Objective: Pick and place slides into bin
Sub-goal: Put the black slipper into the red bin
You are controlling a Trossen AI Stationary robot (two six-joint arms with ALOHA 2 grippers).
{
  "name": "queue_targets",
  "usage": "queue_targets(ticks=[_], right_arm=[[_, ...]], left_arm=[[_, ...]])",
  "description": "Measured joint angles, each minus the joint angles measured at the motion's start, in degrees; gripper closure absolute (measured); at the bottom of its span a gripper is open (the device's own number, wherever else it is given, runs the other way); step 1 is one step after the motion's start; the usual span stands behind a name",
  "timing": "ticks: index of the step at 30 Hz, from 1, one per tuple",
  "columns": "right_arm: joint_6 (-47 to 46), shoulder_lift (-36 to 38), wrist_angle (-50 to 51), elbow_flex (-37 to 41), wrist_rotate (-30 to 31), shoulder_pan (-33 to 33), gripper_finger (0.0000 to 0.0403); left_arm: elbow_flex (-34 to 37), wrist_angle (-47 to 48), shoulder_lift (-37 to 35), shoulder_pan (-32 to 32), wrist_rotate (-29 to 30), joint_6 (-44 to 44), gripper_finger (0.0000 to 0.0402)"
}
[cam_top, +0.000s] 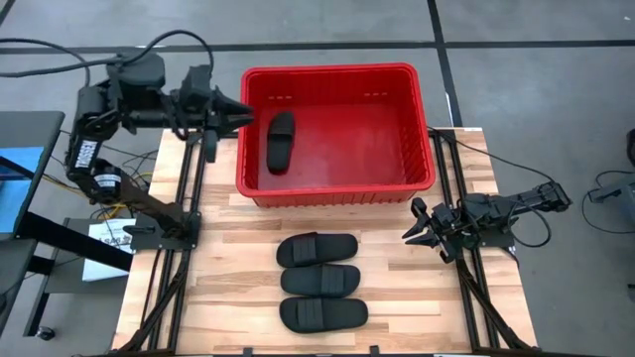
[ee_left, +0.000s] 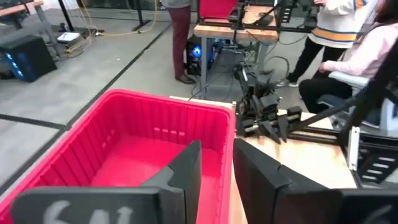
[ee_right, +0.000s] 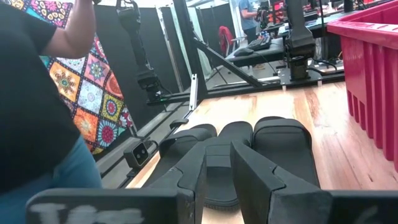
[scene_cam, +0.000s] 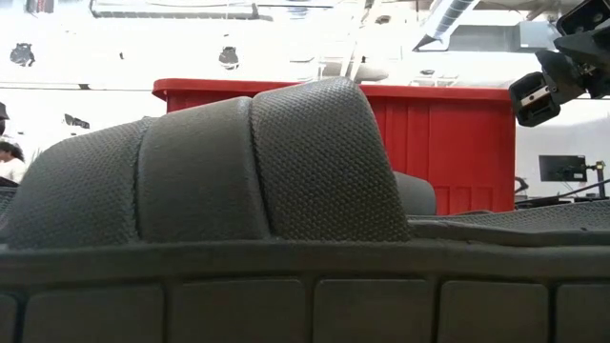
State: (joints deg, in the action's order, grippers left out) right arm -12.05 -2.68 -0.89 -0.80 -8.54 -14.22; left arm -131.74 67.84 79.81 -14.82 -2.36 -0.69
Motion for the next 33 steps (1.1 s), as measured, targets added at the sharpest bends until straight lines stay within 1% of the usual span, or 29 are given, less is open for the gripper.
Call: queue_targets(ticks=[7,9,11,13,17,22,24,26,27,29,31,33], right_arm=[[0.0,0.0,0.0,0.0,0.0,0.0,0.0338],[0.0,0.0,0.0,0.0,0.0,0.0,0.0338],[0.0,0.0,0.0,0.0,0.0,0.0,0.0338],[0.0,0.0,0.0,0.0,0.0,0.0,0.0338],[0.0,0.0,0.0,0.0,0.0,0.0,0.0338],[0.0,0.0,0.0,0.0,0.0,0.0,0.0338],[0.0,0.0,0.0,0.0,0.0,0.0,0.0338],[0.0,0.0,0.0,0.0,0.0,0.0,0.0338],[0.0,0.0,0.0,0.0,0.0,0.0,0.0338],[0.0,0.0,0.0,0.0,0.0,0.0,0.0338],[0.0,0.0,0.0,0.0,0.0,0.0,0.0338],[0.0,0.0,0.0,0.0,0.0,0.0,0.0338]], left_arm=[[0.0,-1.5,-5.1,1.5,0.0,0.3,0.0325],[0.0,-4.9,-6.4,2.5,-0.7,1.5,0.0325],[0.0,-8.8,-7.3,3.9,-3.9,3.3,0.0325],[-0.1,-12.1,-7.7,5.7,-8.7,4.0,0.0325],[-0.1,-12.4,-7.6,8.7,-16.4,0.9,0.0325],[0.0,-11.9,-6.2,10.2,-21.1,0.6,0.0325],[-0.1,-13.0,-5.4,10.3,-21.6,-0.4,0.0325],[-0.1,-13.4,-5.1,10.3,-19.8,0.4,0.0325],[-0.1,-13.5,-4.6,10.3,-17.9,1.1,0.0325],[-0.1,-13.0,-4.0,10.3,-12.0,1.4,0.0325],[0.0,-12.3,-3.8,10.3,-4.6,1.4,0.0325],[0.0,-14.5,-4.3,10.3,1.1,1.3,0.0325]])
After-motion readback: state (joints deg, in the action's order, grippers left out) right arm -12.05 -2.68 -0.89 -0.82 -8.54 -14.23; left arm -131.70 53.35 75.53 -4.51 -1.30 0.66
